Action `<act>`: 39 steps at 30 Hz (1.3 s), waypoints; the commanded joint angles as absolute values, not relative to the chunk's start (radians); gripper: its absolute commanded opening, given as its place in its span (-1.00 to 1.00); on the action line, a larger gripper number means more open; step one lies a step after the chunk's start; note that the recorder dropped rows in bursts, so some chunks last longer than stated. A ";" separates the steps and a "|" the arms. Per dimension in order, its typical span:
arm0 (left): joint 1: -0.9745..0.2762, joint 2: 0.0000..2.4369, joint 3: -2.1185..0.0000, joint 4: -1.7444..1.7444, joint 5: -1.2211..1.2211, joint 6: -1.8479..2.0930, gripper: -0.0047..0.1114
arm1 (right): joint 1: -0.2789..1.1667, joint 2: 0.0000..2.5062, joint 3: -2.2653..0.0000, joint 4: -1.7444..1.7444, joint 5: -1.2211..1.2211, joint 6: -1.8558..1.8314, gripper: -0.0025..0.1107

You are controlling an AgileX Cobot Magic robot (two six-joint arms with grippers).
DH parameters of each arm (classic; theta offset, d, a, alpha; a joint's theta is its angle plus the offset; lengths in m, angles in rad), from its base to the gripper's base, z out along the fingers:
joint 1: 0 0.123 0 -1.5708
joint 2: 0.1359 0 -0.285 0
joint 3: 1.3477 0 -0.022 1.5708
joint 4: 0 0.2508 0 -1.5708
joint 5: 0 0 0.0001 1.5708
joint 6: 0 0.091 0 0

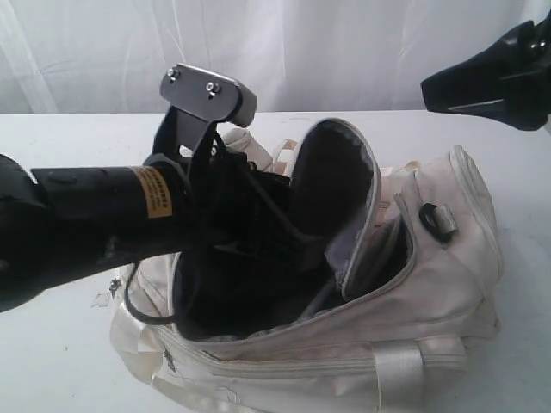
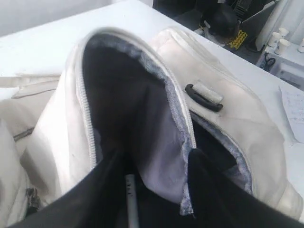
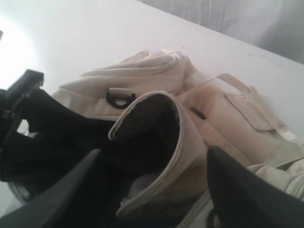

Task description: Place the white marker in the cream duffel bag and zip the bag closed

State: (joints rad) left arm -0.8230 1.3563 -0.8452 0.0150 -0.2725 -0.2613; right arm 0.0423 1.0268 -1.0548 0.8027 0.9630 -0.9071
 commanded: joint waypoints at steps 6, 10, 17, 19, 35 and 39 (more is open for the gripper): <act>-0.765 1.248 -0.851 0.017 -0.166 -0.179 -0.11 | 0.040 1.017 -0.963 0.826 0.932 -0.977 0.06; -0.715 1.245 -0.851 0.017 -0.168 -0.179 -0.11 | 0.040 1.032 -0.963 0.904 0.934 -1.043 0.06; -0.602 1.245 -0.851 0.017 -0.210 -0.179 -0.11 | 0.040 1.116 -0.963 0.942 0.891 -1.119 0.06; -0.576 1.247 -0.851 0.017 -0.215 -0.181 -0.11 | 0.040 1.151 -0.963 0.959 0.881 -1.151 0.06; -0.541 1.354 -0.851 0.017 -0.246 -0.183 -0.11 | 0.116 1.331 -0.967 1.041 0.753 -1.305 0.06; -0.541 1.387 -0.851 0.017 -0.316 -0.183 -0.11 | 0.138 1.359 -0.967 1.040 0.715 -1.307 0.06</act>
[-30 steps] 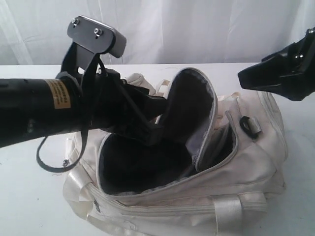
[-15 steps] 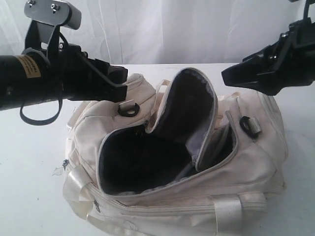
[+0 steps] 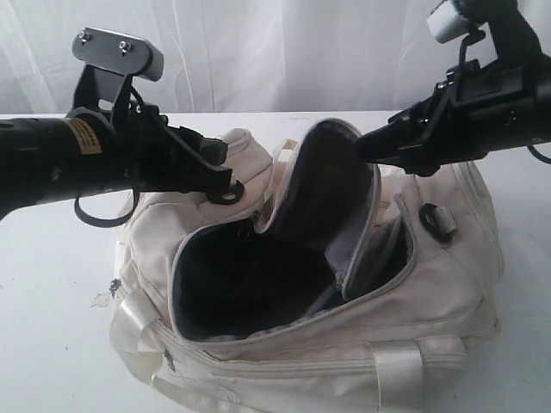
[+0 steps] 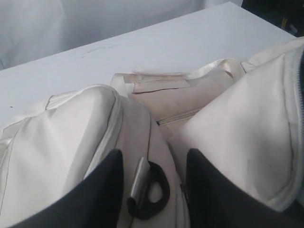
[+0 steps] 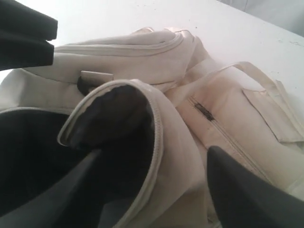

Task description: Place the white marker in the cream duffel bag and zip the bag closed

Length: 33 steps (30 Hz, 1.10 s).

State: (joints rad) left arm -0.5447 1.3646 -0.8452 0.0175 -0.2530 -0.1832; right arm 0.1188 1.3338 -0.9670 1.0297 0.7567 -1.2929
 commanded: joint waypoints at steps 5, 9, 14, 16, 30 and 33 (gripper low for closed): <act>-0.537 1.427 -0.851 0.017 -0.325 -0.155 -0.11 | 0.161 1.410 -0.972 1.039 0.693 -1.330 0.06; -0.510 1.465 -0.851 0.015 -0.321 -0.153 -0.11 | 0.171 1.444 -0.994 1.037 0.690 -1.338 0.06; -0.478 1.514 -0.851 0.015 -0.323 -0.155 -0.11 | 0.171 1.471 -1.022 1.037 0.691 -1.335 -0.10; -0.471 1.530 -0.851 0.015 -0.328 -0.153 -0.11 | 0.171 1.482 -1.027 1.035 0.698 -1.335 -0.20; -0.451 1.573 -0.851 0.015 -0.395 -0.153 -0.17 | 0.171 1.465 -1.028 1.035 1.038 -1.331 -0.96; -0.432 1.573 -0.851 0.000 -0.392 -0.153 -0.20 | 0.173 1.442 -1.026 1.035 1.152 -1.331 -0.96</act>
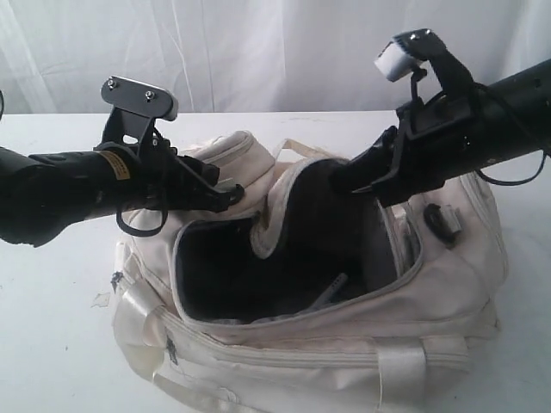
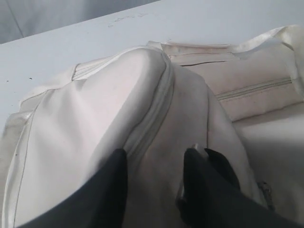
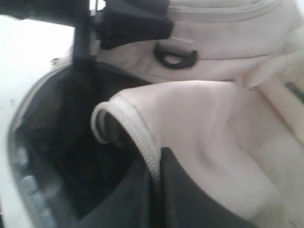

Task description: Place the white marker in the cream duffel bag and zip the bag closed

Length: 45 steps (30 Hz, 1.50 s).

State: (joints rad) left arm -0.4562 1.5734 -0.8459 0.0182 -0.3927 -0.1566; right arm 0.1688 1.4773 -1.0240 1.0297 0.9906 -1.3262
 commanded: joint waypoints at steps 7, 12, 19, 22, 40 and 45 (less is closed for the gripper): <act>-0.395 1.567 -0.851 0.000 -0.376 -0.157 -0.21 | 0.242 1.399 -1.022 0.910 1.221 -1.170 -0.96; -0.392 1.548 -0.851 0.000 -0.373 -0.157 -0.21 | 0.329 1.416 -1.022 0.873 1.221 -1.106 -0.94; -0.392 1.514 -0.851 0.000 -0.319 -0.157 -0.21 | 0.353 1.418 -1.022 0.808 1.160 -1.015 0.03; -0.392 1.512 -0.851 0.000 -0.302 -0.157 -0.21 | 0.353 1.371 -1.024 0.884 1.135 -1.035 0.02; -0.392 1.512 -0.851 0.000 -0.316 -0.251 -0.21 | 0.398 1.467 -1.026 1.222 0.956 -1.258 -0.06; -0.392 1.512 -0.851 0.000 -0.325 -0.251 -0.21 | 0.451 1.554 -1.026 1.263 0.954 -1.308 -0.06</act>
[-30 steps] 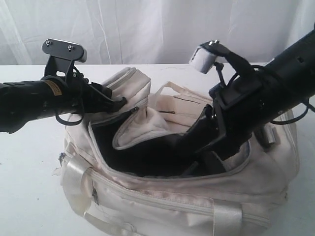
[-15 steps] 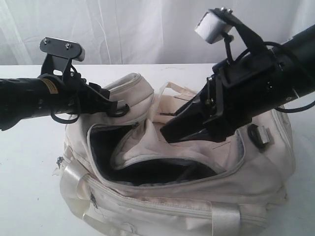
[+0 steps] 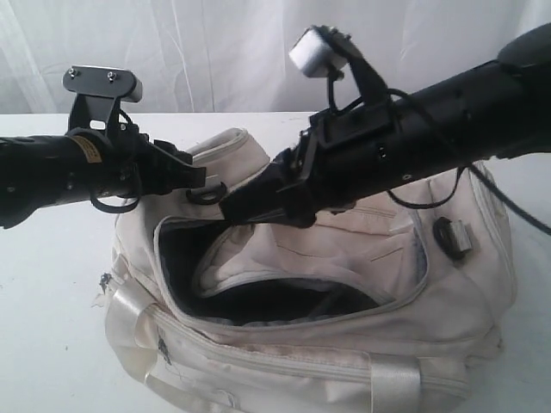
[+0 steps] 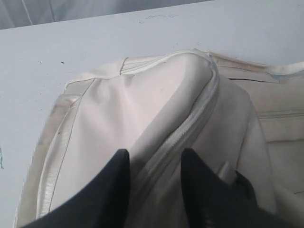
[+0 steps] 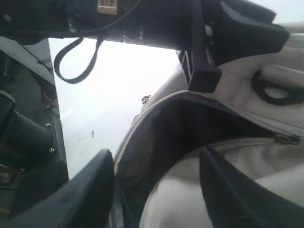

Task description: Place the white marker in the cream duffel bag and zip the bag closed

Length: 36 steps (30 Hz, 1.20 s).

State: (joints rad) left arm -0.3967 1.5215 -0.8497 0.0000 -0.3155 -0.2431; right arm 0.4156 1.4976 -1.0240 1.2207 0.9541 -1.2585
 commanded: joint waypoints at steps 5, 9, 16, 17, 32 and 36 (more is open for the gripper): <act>-0.392 1.512 -0.851 0.000 -0.344 -0.251 -0.21 | 0.495 1.626 -1.026 1.313 0.952 -1.376 -0.06; -0.392 1.512 -0.851 0.000 -0.362 -0.257 -0.21 | 0.530 1.671 -1.026 1.355 0.927 -1.420 -0.06; -0.392 1.512 -0.851 0.000 -0.396 -0.281 -0.21 | 0.540 1.751 -1.026 1.446 0.880 -1.504 -0.11; -0.392 1.512 -0.851 0.000 -0.396 -0.285 -0.21 | 0.540 1.761 -1.026 1.443 0.867 -1.504 -0.11; -0.392 1.466 -0.851 0.006 -0.366 -0.284 -0.21 | 0.540 1.811 -1.026 1.406 0.659 -1.439 -0.12; -0.392 1.456 -0.851 0.006 -0.366 -0.284 -0.21 | 0.540 1.832 -1.026 1.448 0.661 -1.436 -0.12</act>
